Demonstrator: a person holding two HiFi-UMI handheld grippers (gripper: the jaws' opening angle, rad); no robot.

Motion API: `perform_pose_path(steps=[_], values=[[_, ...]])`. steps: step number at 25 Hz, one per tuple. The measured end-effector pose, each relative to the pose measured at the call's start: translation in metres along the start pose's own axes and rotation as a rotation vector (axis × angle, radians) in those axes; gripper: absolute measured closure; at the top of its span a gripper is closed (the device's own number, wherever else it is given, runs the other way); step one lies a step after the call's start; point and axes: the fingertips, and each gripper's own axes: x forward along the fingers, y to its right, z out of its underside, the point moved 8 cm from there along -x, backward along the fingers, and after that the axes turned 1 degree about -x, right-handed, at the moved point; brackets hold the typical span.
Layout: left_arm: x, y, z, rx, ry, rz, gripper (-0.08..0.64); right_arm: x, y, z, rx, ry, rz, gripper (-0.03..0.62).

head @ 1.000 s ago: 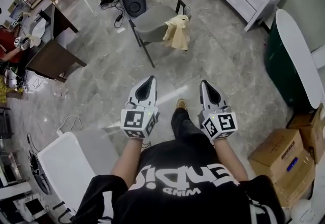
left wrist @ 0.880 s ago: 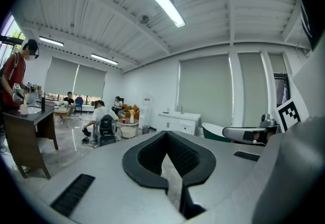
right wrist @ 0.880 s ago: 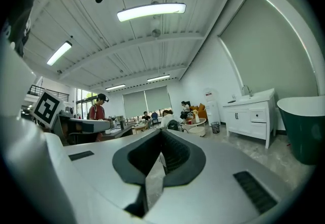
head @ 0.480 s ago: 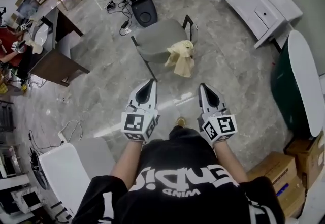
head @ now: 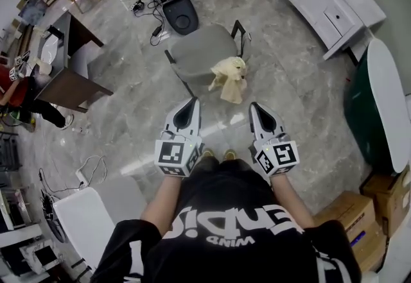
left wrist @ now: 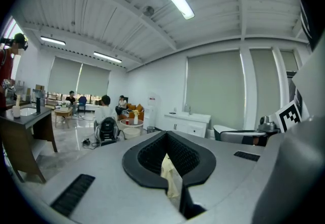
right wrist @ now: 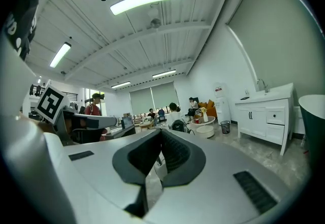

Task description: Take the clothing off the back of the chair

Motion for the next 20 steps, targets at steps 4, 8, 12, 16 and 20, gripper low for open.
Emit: perform_pose_path(steps=[4,8,12,16,20], values=[[0.015,-0.008,-0.003,0.008,-0.007,0.040,0.546,0.015,0.004,0.001,-0.005,0.000,0.017,0.578],[0.030,-0.018,-0.005,0.004,-0.004,0.066,0.545,0.033,0.003,0.004,-0.027,0.011,-0.010,0.351],[0.044,-0.024,-0.005,0.007,-0.012,0.095,0.546,0.049,0.006,0.009,-0.017,0.005,0.001,0.317],[0.054,-0.032,-0.005,0.004,-0.023,0.108,0.545,0.077,0.016,0.030,-0.037,-0.063,0.008,0.316],[0.063,-0.042,-0.006,0.012,-0.035,0.104,0.546,0.110,0.032,0.056,-0.050,-0.144,0.011,0.316]])
